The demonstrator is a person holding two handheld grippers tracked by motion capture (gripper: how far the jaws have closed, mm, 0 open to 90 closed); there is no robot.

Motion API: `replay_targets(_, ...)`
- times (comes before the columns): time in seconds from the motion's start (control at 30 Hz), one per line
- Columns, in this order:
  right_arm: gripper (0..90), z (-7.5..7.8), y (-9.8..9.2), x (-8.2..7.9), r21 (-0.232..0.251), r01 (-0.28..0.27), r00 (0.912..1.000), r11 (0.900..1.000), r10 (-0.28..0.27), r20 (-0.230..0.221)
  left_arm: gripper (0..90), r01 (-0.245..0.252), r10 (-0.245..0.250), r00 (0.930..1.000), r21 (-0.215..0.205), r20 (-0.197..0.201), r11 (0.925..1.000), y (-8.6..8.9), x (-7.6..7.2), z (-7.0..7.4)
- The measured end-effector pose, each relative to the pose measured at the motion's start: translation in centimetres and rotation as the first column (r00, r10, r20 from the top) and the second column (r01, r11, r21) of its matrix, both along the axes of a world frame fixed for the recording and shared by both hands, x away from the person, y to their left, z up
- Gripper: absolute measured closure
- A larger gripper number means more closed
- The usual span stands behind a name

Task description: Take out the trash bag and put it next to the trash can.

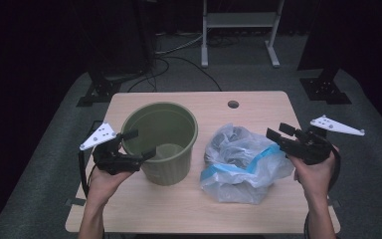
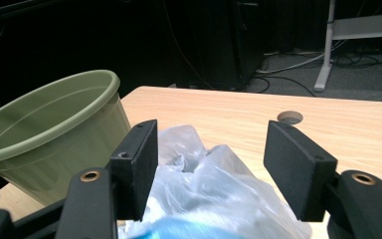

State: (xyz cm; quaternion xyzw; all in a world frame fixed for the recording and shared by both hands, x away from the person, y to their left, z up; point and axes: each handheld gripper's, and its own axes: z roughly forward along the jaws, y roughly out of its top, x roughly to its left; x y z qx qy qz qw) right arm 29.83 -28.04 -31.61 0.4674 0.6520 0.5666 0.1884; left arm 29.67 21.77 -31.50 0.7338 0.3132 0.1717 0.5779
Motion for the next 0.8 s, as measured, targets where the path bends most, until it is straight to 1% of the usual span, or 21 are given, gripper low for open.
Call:
replay_targets(0.47, 36.9, -1.0, -1.8, -1.1, 0.003, 0.039, 0.9990, 0.999, -0.039, -0.023, 6.5, 0.004, -0.004, 1.0000, -0.002, 0.000, 1.0000, -0.2, 0.1, 0.0)
replay_targets(0.8, 36.1, -1.2, -2.3, -1.5, 0.002, 0.048, 0.9985, 0.999, -0.048, -0.028, 6.5, 0.005, -0.005, 1.0000, -0.003, 0.005, 1.0000, -0.3, 0.0, 0.2)
